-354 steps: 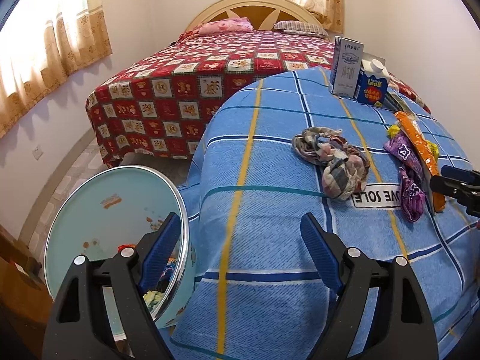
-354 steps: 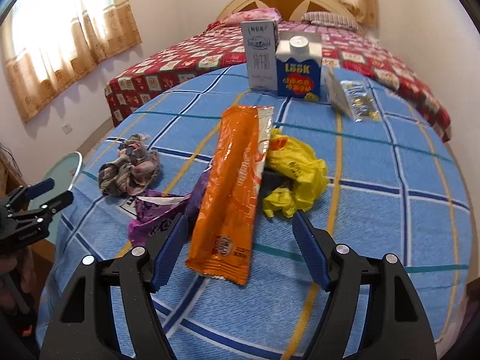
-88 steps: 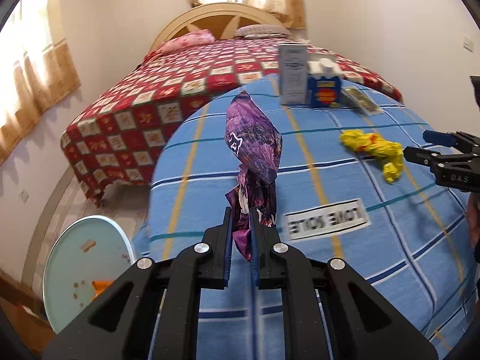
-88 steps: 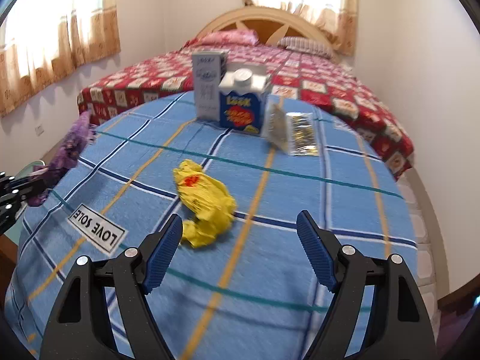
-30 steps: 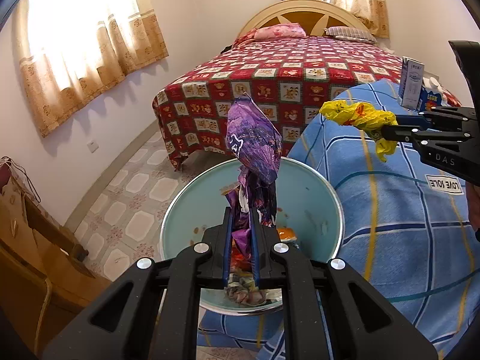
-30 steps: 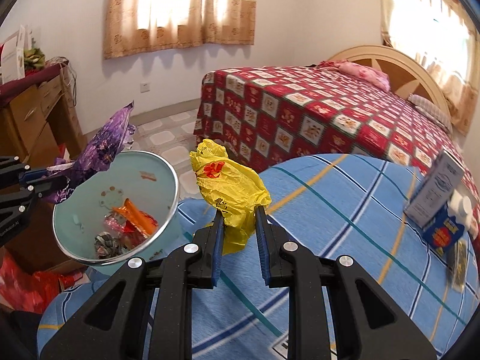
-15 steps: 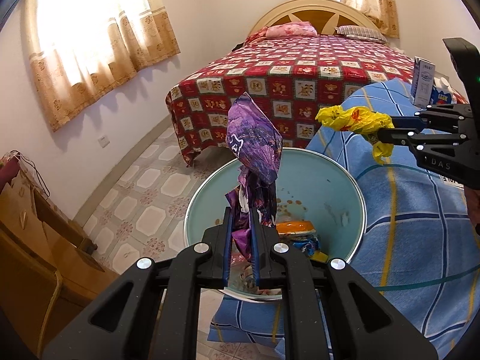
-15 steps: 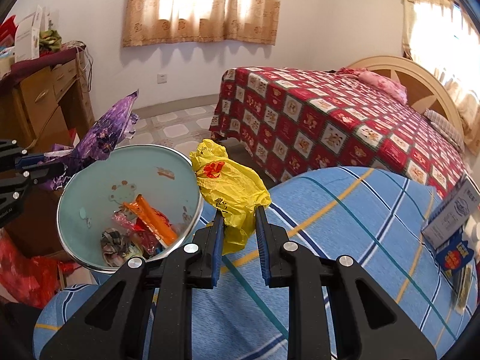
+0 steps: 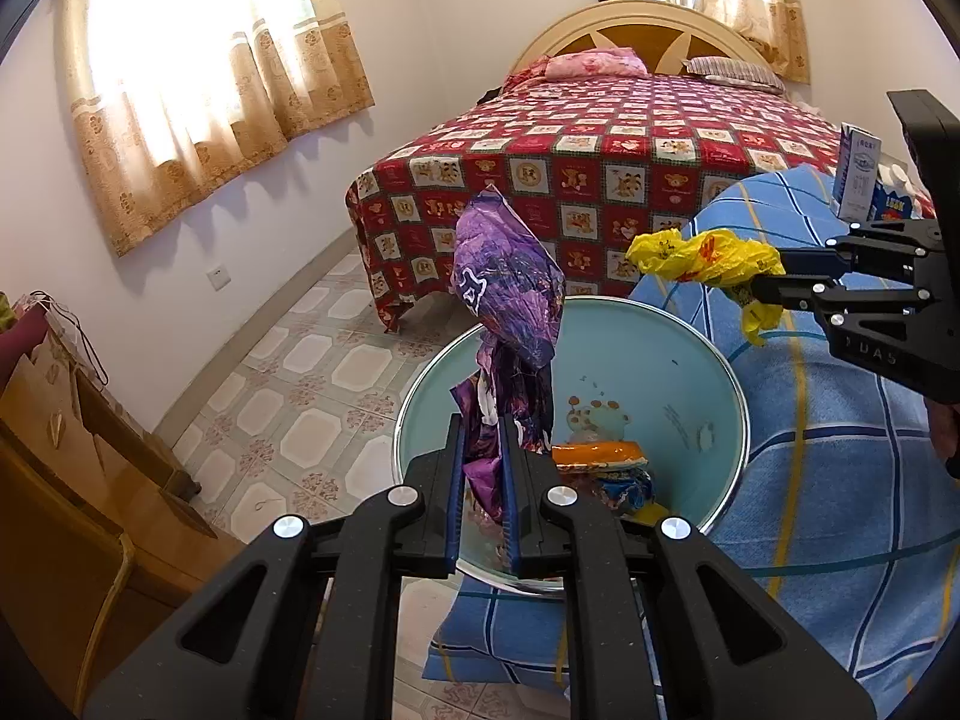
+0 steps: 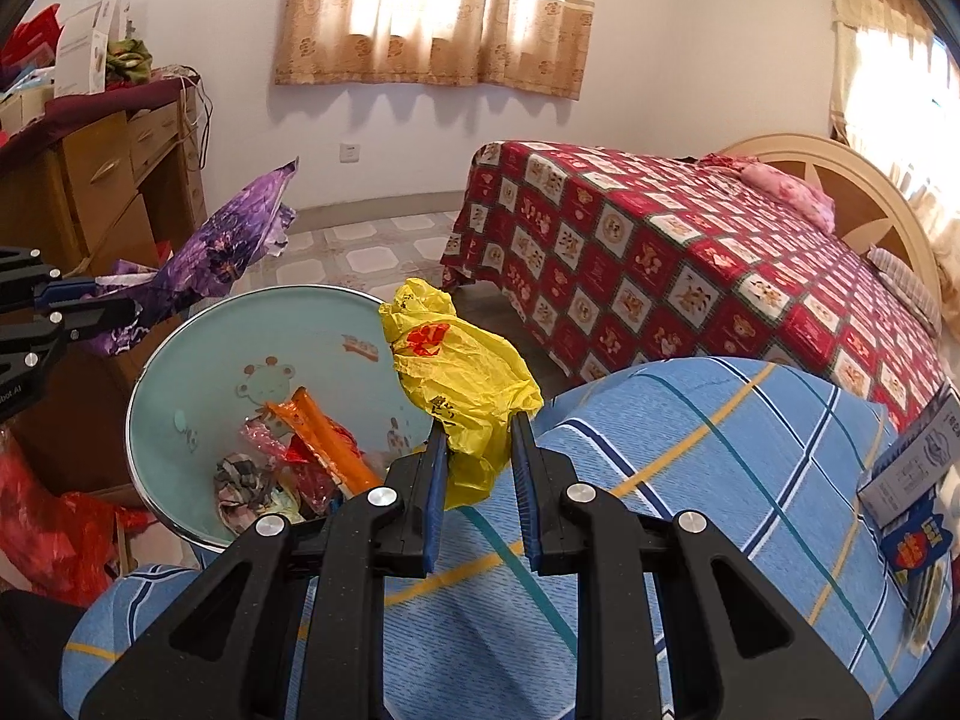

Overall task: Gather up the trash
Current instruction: 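Carry the purple wrapper and yellow bag over the teal bin with both tools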

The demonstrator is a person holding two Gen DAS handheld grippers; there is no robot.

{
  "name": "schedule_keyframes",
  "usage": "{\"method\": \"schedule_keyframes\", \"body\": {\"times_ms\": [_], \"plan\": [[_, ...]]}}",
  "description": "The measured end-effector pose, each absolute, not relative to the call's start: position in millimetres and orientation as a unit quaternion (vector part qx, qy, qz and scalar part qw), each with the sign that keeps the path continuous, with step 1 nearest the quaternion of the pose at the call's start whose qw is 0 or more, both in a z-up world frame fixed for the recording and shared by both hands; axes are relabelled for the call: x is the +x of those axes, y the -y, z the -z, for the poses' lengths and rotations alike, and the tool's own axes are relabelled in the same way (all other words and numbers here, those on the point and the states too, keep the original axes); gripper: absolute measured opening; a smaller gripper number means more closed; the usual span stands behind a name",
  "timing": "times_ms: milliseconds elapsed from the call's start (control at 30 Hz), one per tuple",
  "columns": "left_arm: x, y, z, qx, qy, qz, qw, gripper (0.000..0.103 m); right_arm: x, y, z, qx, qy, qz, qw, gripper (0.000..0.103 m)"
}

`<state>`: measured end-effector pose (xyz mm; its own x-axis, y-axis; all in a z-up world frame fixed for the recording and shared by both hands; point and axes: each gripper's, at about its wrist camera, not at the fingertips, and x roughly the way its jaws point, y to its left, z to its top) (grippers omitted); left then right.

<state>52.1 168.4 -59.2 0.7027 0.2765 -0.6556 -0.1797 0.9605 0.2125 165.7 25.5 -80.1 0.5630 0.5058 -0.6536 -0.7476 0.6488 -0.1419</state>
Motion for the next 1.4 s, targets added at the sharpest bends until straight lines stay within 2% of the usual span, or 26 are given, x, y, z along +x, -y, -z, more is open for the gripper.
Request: {"method": "schedule_keyframes", "body": {"times_ms": [1400], "plan": [[48,-179,57,0.054,-0.359,-0.142,0.921,0.010,148,-43,92,-0.247,-0.272,-0.391,0.844,0.021]]}}
